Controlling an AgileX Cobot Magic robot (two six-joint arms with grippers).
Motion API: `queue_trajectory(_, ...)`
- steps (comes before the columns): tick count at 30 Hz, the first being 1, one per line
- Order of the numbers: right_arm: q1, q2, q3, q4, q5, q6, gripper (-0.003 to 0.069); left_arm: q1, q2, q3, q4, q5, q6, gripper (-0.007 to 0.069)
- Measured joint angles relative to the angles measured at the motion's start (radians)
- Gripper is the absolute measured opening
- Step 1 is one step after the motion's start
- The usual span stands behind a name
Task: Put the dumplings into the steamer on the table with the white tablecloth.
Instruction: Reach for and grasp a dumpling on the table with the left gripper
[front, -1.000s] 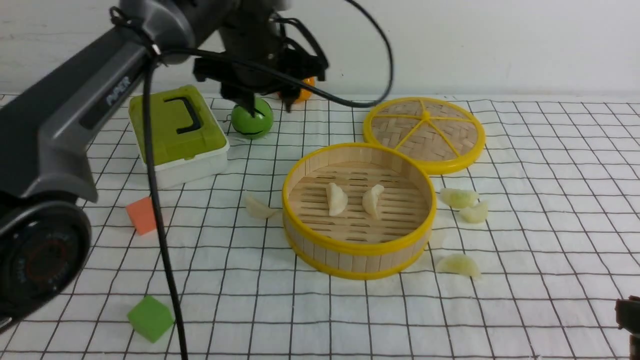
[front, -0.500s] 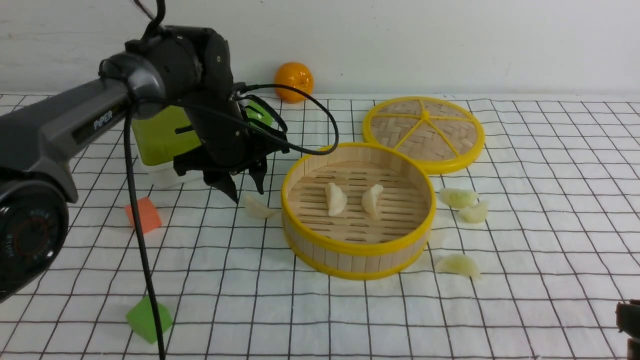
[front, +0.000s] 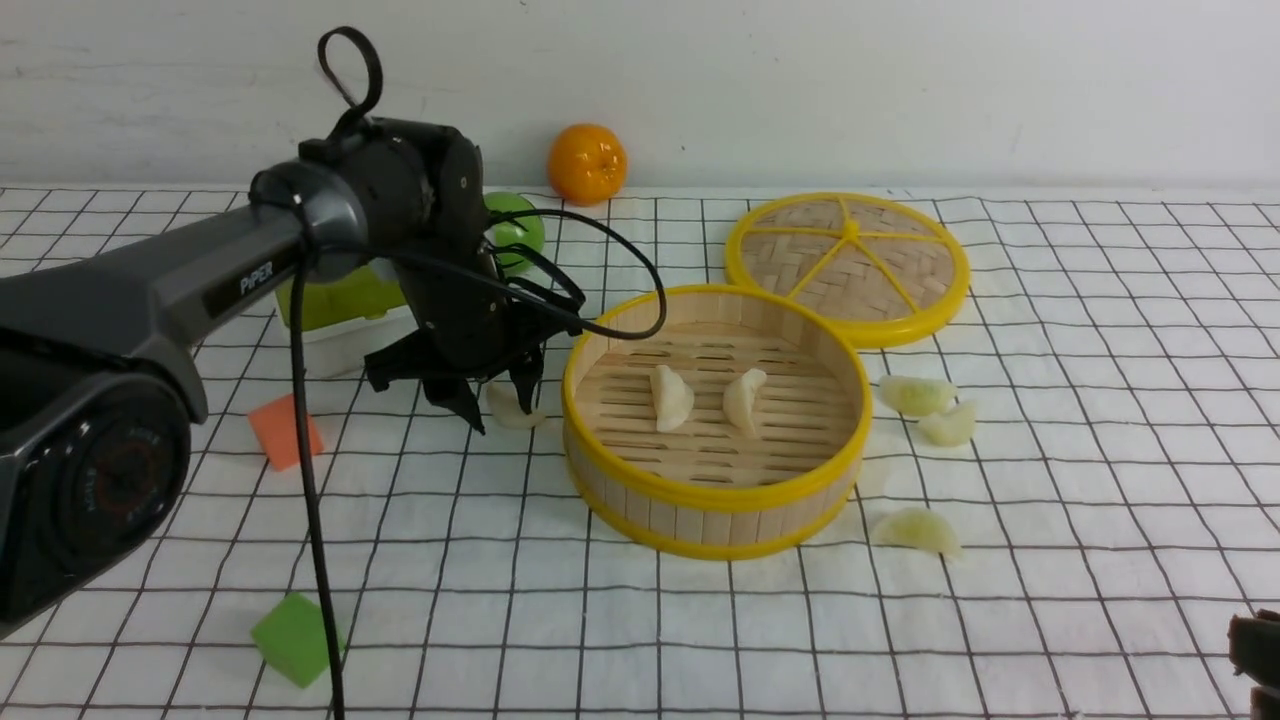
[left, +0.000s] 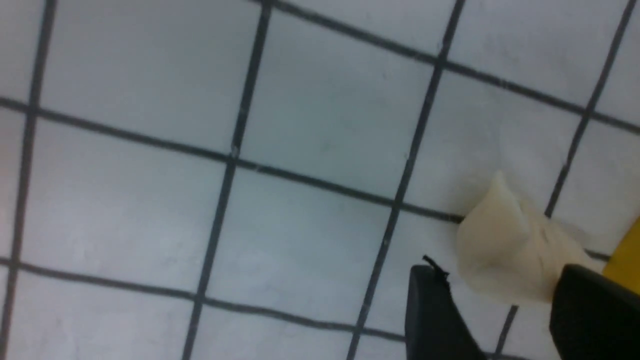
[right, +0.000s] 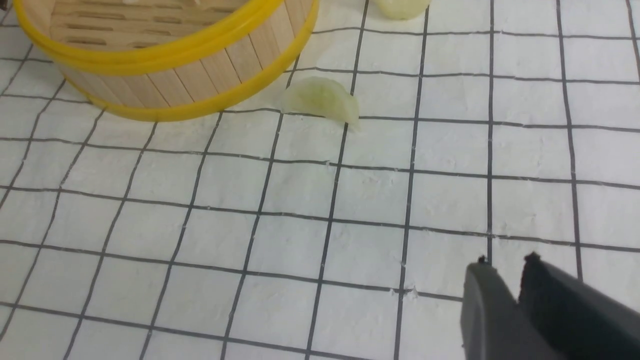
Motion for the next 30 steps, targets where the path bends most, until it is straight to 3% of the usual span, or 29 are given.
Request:
queue_trajectory(18,0.000,0.000,0.001,-0.001,0.001,0.000,0.0120,0.000,-0.001,0.000,0.026,-0.040,-0.124,0.0323)
queue_trajectory(30,0.000,0.000,0.001,-0.001,0.001,0.000,0.0129,0.000,0.022,0.000,0.063,-0.109,-0.131,0.0323)
